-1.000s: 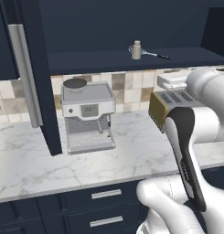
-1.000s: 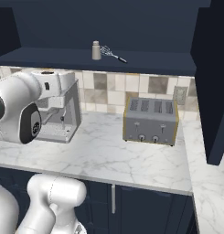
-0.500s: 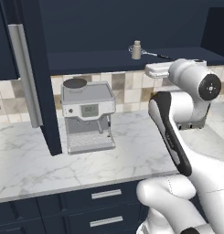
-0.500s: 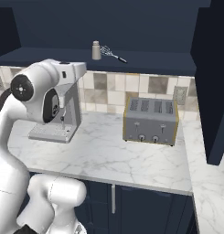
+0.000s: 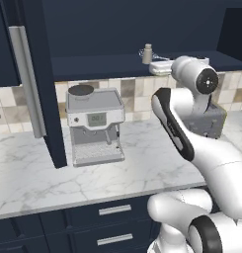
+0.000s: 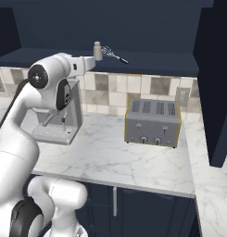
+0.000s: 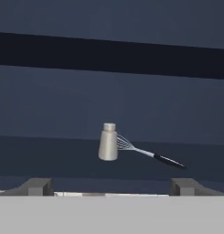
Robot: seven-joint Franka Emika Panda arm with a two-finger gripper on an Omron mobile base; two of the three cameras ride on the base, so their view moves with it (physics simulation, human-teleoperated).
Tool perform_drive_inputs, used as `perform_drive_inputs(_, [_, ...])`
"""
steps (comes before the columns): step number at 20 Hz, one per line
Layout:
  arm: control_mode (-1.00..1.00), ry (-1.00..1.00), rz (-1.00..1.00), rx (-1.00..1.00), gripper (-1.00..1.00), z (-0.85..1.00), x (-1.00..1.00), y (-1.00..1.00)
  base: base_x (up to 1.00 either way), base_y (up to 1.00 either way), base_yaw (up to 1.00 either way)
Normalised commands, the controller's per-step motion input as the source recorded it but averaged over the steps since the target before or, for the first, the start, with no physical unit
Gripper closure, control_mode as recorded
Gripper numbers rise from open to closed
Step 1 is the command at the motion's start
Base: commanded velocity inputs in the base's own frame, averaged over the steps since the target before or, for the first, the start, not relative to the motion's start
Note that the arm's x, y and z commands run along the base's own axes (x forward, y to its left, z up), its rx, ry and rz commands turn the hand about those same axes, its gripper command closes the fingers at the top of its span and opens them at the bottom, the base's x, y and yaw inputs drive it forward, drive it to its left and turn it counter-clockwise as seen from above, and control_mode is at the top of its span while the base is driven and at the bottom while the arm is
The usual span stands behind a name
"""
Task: The dining table condiment station is running low on shaker. Refill the condiment station by opening the cabinet and taking the shaker from the cabinet and placing it on the dining table.
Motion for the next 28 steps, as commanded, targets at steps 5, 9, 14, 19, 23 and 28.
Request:
perform_drive_inputs(5, [-1.00,0.05,-0.06,0.00,-1.00,0.00,0.66,0.00,0.00,0.00,0.00])
perform_drive_inputs(9, [-1.00,0.14,-0.08,0.00,-1.00,0.08,0.76,0.00,0.00,0.00,0.00])
perform_drive_inputs(14, [-1.00,0.12,-0.04,0.00,-1.00,0.05,0.68,0.00,0.00,0.00,0.00])
perform_drive_inputs(19, [-1.00,0.02,-0.01,0.00,-1.00,0.00,0.63,0.04,0.00,0.00,0.00])
perform_drive_inputs(23, [-1.00,0.00,0.00,0.00,-1.00,-0.02,0.56,0.04,0.00,0.00,0.00])
perform_drive_inputs(28, [-1.00,-0.01,0.00,-0.01,-1.00,-0.24,0.41,0.00,0.00,0.00,0.00])
